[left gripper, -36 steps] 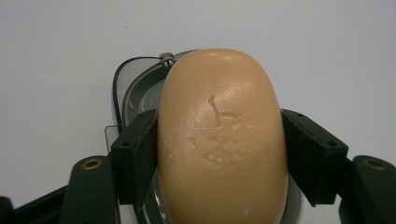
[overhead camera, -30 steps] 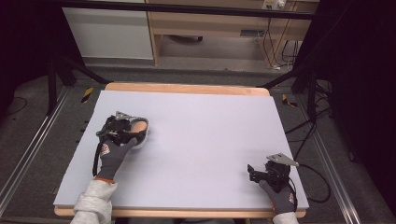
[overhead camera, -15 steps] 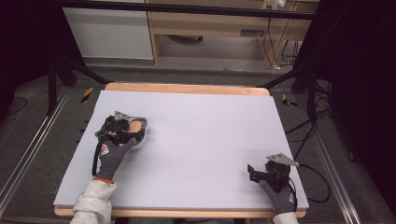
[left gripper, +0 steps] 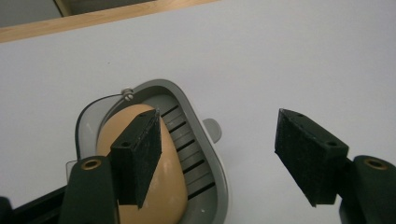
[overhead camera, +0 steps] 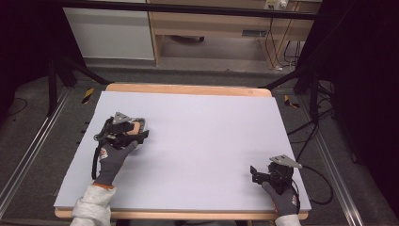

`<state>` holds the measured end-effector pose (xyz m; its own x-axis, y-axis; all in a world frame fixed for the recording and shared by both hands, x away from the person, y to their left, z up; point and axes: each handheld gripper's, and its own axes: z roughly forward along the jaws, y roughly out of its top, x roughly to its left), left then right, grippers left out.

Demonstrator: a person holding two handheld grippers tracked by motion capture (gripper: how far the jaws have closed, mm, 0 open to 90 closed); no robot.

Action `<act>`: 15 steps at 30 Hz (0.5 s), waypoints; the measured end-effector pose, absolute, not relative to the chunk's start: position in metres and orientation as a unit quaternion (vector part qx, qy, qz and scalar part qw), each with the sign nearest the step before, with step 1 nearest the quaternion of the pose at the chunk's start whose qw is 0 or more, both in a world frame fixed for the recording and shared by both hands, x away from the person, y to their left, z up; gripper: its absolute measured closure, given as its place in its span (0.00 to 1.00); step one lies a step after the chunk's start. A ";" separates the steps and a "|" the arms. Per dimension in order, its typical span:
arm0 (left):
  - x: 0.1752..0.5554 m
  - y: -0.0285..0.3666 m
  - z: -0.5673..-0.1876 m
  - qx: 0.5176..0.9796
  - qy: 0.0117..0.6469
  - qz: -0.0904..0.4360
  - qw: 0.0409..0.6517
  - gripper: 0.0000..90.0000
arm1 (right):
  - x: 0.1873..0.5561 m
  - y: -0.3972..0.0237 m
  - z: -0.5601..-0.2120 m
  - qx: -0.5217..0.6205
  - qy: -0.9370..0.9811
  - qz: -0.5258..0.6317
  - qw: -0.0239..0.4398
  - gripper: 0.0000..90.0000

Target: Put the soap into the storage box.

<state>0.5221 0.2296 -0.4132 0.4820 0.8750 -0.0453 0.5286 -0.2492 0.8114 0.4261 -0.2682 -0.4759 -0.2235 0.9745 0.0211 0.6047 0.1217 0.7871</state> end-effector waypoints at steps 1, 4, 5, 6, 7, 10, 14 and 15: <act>0.521 0.230 -0.413 0.762 0.458 0.215 0.404 0.34 | 0.426 -0.268 -0.476 0.564 0.700 0.348 0.266 0.05; 0.515 0.229 -0.413 0.763 0.452 0.211 0.411 0.33 | 0.426 -0.269 -0.476 0.563 0.701 0.346 0.268 0.05; 0.513 0.229 -0.413 0.763 0.451 0.210 0.412 0.33 | 0.426 -0.270 -0.476 0.564 0.700 0.347 0.268 0.05; 0.511 0.229 -0.413 0.765 0.447 0.210 0.413 0.32 | 0.426 -0.270 -0.476 0.565 0.699 0.347 0.269 0.05; 0.508 0.228 -0.413 0.766 0.445 0.210 0.414 0.32 | 0.426 -0.270 -0.476 0.565 0.699 0.347 0.269 0.05; 0.501 0.226 -0.415 0.769 0.438 0.209 0.417 0.31 | 0.425 -0.271 -0.477 0.566 0.698 0.345 0.271 0.05; 0.493 0.223 -0.419 0.775 0.424 0.207 0.420 0.31 | 0.424 -0.272 -0.477 0.569 0.696 0.344 0.271 0.05; 0.491 0.222 -0.419 0.776 0.422 0.206 0.421 0.31 | 0.424 -0.273 -0.478 0.568 0.697 0.343 0.272 0.05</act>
<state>0.4912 0.2225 -0.4192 0.5595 0.8281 -0.0360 0.4816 -0.2894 0.8272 0.4242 -0.2730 -0.4778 -0.2072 0.9783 0.0094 0.6053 0.1207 0.7868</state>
